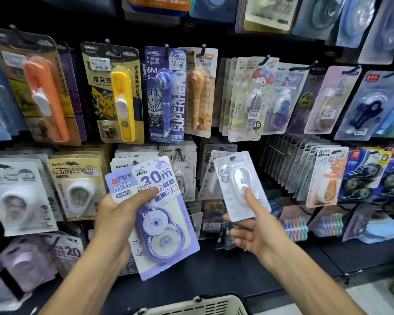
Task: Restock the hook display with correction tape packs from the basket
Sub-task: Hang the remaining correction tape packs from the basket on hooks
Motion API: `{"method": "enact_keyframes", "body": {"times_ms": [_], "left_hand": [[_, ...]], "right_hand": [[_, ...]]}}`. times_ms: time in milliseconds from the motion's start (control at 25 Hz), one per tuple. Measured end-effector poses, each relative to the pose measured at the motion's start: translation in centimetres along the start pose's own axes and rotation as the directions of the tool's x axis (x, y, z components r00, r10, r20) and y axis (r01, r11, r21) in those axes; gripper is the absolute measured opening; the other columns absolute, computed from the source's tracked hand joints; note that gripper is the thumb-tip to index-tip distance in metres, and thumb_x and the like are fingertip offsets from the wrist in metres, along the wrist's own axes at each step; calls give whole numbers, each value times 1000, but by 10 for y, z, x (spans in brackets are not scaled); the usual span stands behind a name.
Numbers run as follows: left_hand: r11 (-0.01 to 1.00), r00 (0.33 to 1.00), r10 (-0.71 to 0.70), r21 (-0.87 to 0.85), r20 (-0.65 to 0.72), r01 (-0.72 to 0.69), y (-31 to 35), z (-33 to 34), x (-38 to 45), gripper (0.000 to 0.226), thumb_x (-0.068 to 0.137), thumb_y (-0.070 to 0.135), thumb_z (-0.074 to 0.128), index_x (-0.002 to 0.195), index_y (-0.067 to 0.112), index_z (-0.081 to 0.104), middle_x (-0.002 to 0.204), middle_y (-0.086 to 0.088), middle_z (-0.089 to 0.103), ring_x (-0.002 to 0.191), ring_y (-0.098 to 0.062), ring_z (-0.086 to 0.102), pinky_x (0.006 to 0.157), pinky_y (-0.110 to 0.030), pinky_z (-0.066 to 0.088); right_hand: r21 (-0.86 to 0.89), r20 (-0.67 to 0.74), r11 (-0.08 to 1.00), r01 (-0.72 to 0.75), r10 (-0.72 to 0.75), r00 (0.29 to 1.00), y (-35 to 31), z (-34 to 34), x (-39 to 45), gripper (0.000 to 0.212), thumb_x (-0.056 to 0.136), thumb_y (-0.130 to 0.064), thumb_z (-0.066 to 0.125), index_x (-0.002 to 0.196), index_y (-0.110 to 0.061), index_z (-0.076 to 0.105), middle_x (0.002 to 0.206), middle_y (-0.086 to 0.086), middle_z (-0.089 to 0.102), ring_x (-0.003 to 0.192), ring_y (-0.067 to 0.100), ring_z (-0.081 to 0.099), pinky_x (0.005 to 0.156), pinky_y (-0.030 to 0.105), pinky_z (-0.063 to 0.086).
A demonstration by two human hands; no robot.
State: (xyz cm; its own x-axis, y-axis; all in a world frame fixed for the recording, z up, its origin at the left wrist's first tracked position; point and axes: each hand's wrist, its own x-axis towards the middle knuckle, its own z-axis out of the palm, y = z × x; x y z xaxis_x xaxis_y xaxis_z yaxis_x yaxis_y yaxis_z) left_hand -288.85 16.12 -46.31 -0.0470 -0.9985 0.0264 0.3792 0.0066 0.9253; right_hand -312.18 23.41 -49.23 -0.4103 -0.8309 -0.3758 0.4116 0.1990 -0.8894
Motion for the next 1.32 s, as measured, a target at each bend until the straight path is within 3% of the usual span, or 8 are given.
{"method": "enact_keyframes", "body": {"times_ms": [160, 280, 400, 520, 640, 760, 920, 1320], "left_hand": [[1000, 1000, 2, 16, 12, -2, -5, -1, 2, 19, 76, 3, 79, 87, 18, 78, 91, -5, 81, 79, -23, 79, 58, -27, 61], [1000, 998, -19, 3, 59, 18, -12, 7, -1, 18, 77, 1, 78, 82, 18, 80, 90, -9, 81, 78, -24, 78, 57, -28, 60], [999, 991, 24, 26, 132, -27, -17, 17, -4, 10, 74, 13, 81, 79, 21, 81, 86, -4, 81, 76, -18, 78, 57, -24, 58], [947, 983, 171, 264, 72, -184, -10, 9, 5, 24, 74, 37, 81, 90, 22, 73, 84, 14, 76, 76, -4, 71, 65, -25, 54], [508, 920, 365, 797, 145, -327, -5, -10, 15, 27, 87, 33, 74, 113, 31, 65, 116, 17, 63, 111, -11, 58, 93, -37, 48], [220, 923, 300, 924, 241, -313, -10, -14, 16, 50, 89, 34, 69, 136, 28, 55, 152, 7, 40, 137, -22, 38, 111, -40, 33], [130, 924, 264, 939, 277, -319, -16, -15, 14, 60, 89, 39, 66, 145, 30, 48, 163, 6, 27, 146, -22, 26, 117, -44, 28], [72, 934, 231, 953, 271, -294, -20, -6, 14, 65, 87, 38, 68, 148, 26, 47, 165, -2, 22, 148, -29, 21, 119, -48, 27]], "right_hand": [[-208, 154, 961, -183, 216, 964, 8, 5, -8, 85, 84, -81, 45, 126, -7, 49, 97, 17, 79, 50, 19, 64, 47, 28, 52], [-440, 357, 868, 227, -63, 932, 24, 23, -10, 77, 65, -80, 71, 123, -29, 64, 110, -4, 78, 94, 14, 74, 77, 34, 57], [-239, 540, 898, 370, -194, 819, 41, 45, -12, 42, 76, -28, 87, 115, -23, 74, 115, 5, 77, 106, 24, 73, 85, 34, 59], [-41, 401, 909, 415, -366, 840, 31, 45, -5, 35, 77, -15, 80, 112, -16, 74, 113, 9, 77, 101, 26, 74, 84, 34, 61], [-83, 386, 887, 454, -391, 836, 14, 32, 5, 41, 80, -18, 73, 121, -15, 68, 117, 6, 76, 108, 26, 72, 94, 41, 58], [-149, 387, 883, 445, -362, 848, 12, 27, 12, 42, 82, -22, 74, 122, -16, 67, 117, 5, 76, 108, 27, 72, 93, 43, 59], [-138, 338, 868, 477, -411, 847, -4, 7, 15, 45, 79, -26, 76, 122, -15, 68, 116, 6, 76, 104, 26, 74, 84, 35, 62], [-244, -344, 858, 451, -512, 787, -42, -104, 22, 16, 90, -18, 74, 105, -14, 71, 99, 3, 77, 80, 18, 72, 72, 34, 56]]}}
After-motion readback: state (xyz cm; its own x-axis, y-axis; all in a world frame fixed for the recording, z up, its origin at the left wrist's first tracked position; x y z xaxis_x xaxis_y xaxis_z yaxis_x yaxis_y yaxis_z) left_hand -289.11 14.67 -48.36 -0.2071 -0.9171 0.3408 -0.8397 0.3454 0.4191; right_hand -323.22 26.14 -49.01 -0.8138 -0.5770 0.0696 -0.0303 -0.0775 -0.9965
